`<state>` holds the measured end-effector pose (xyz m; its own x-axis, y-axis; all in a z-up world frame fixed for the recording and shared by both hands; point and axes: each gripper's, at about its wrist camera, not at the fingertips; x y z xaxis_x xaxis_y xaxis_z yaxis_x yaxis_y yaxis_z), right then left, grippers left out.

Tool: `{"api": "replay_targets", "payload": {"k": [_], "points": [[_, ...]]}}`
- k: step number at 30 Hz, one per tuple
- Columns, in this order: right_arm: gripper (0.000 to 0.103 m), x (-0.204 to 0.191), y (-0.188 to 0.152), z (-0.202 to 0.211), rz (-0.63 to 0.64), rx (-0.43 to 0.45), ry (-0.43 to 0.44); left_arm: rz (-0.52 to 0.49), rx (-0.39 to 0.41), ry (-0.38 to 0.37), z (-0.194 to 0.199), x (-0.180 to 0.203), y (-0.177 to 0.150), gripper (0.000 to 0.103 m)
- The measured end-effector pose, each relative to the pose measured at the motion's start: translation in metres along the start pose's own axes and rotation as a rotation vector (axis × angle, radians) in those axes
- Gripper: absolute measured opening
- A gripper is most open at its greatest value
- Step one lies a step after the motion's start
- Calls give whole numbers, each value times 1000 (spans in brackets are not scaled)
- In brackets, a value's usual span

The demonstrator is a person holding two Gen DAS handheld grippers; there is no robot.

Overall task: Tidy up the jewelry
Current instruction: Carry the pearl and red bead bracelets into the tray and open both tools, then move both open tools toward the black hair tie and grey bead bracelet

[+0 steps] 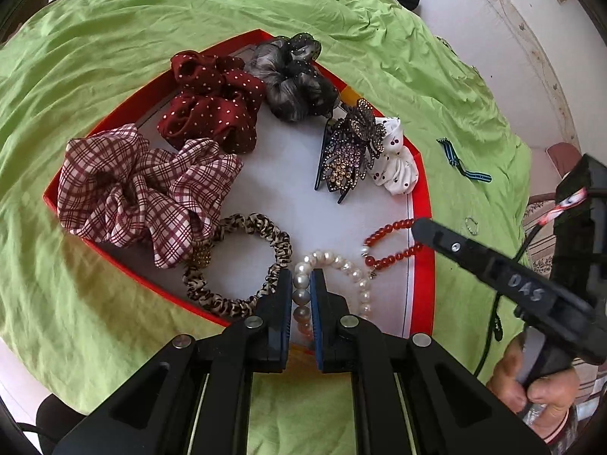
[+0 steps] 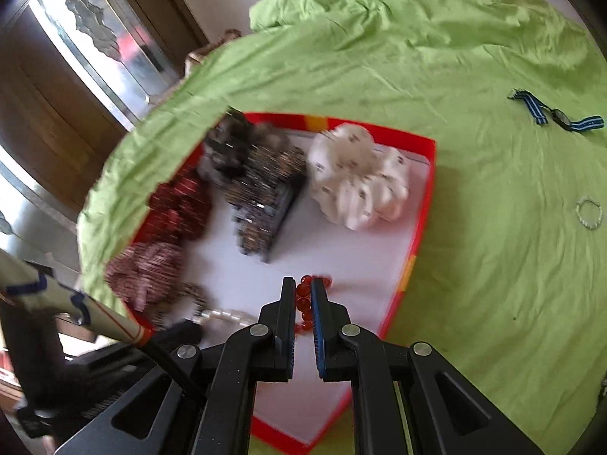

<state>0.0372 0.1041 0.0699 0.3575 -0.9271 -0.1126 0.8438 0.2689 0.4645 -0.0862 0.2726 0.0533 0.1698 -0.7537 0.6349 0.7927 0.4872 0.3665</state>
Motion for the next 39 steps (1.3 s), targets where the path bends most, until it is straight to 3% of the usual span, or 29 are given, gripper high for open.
{"api": "replay_targets", "payload": {"k": [10, 16, 21, 24, 26, 32, 39], "points": [[9, 6, -12, -9, 15, -44, -18, -38, -7, 30, 1, 14, -5, 9], [10, 4, -23, 1, 16, -24, -34, -46, 13, 38, 12, 22, -10, 9], [39, 12, -30, 23, -36, 12, -1, -62, 47, 38, 31, 34, -13, 15], [40, 18, -35, 40, -47, 42, 8, -84, 79, 53, 43, 44, -16, 32], [40, 23, -43, 52, -52, 61, 10, -101, 96, 61, 50, 51, -19, 33], [41, 61, -78, 82, -148, 83, 24, -204, 110, 108, 59, 81, -32, 36], [41, 124, -124, 102, -257, 95, -43, -358, 85, 146, 48, 124, -55, 37]]}}
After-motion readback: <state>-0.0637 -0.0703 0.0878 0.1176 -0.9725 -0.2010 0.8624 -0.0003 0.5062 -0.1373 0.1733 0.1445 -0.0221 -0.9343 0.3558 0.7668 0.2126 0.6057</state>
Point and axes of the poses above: each gripper's, at about its wrist camera, not at the fingertips, and z roughly against the way its jaws point, x to its right, y to its top, and after that the axes turned 13 degrees about -y, right-handed
